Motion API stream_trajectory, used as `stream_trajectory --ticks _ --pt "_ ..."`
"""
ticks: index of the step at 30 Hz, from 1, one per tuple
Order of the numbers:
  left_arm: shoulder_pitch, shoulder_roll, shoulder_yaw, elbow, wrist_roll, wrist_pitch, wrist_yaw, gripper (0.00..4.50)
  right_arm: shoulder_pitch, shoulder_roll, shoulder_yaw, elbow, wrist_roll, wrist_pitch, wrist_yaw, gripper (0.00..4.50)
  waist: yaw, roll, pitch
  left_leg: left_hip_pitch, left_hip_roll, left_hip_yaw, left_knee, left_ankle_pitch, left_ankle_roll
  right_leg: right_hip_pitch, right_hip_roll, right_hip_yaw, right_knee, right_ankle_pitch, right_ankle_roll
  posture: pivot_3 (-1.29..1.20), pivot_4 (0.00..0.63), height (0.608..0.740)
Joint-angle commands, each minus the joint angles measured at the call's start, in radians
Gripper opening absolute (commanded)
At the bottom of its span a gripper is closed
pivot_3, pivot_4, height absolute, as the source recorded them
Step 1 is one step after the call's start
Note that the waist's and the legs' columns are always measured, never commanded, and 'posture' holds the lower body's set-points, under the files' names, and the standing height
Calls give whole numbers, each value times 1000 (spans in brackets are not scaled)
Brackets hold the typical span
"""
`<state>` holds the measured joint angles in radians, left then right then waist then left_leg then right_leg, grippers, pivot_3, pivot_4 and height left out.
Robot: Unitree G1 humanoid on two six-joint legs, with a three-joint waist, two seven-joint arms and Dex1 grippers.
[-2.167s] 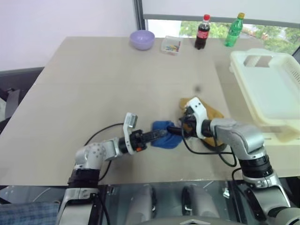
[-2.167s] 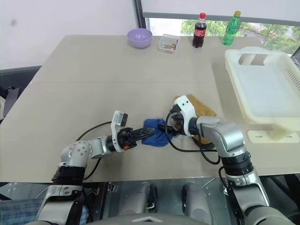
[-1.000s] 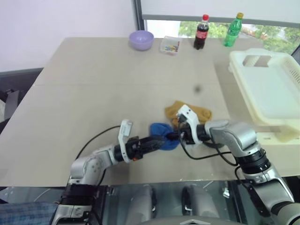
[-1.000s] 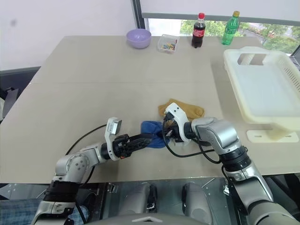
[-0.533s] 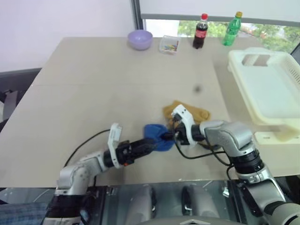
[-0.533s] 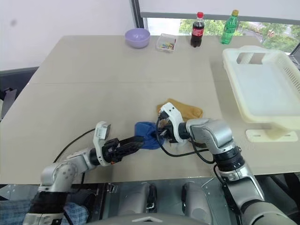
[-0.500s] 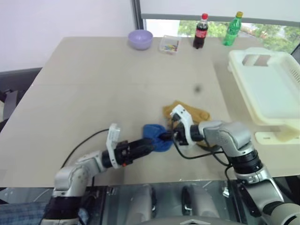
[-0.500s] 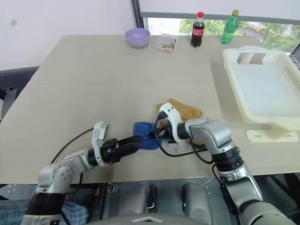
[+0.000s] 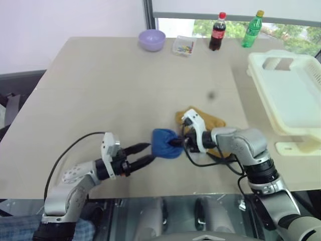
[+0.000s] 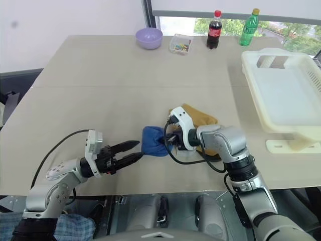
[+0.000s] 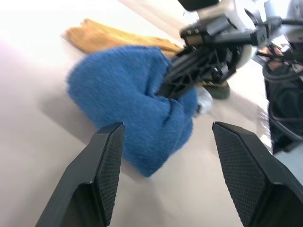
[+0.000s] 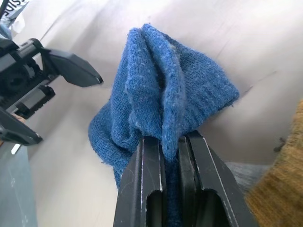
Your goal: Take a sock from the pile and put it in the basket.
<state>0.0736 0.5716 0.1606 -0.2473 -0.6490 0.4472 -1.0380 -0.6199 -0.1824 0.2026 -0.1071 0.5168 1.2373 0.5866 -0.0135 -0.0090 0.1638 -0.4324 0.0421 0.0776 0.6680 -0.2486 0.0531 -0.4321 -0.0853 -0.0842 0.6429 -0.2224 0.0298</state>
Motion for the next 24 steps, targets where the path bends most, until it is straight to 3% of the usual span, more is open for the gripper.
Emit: stream_trajectory --ticks 1,8,13,15,24 --pt "3 2 19 -6 -9 -24 -3 3184 -47 49 -82 -2 37 8 -36 62 0 0 0 0 0 0 0 0 0 0 0 0 0 0 0 0 150 733" --pt "-4 -5 19 -2 -16 -37 -2 3184 -78 101 -200 5 88 82 -86 62 1 0 0 0 0 0 0 0 0 0 1 0 0 0 0 0 150 733" --pt "-21 -18 13 9 22 -102 13 3184 -48 21 -207 -51 106 119 -71 62 1 0 0 0 -1 0 0 0 0 0 1 0 0 0 0 0 150 733" --pt "-36 -19 -9 32 99 -202 13 3184 -30 -14 -227 -83 134 157 -63 62 1 0 0 0 -1 0 0 0 0 0 2 0 0 0 0 0 150 733" --pt "-148 -82 -79 88 150 -411 -61 3184 -26 -81 -428 -153 218 376 -110 62 2 0 0 0 -1 0 1 0 0 1 2 0 1 0 0 0 150 733"
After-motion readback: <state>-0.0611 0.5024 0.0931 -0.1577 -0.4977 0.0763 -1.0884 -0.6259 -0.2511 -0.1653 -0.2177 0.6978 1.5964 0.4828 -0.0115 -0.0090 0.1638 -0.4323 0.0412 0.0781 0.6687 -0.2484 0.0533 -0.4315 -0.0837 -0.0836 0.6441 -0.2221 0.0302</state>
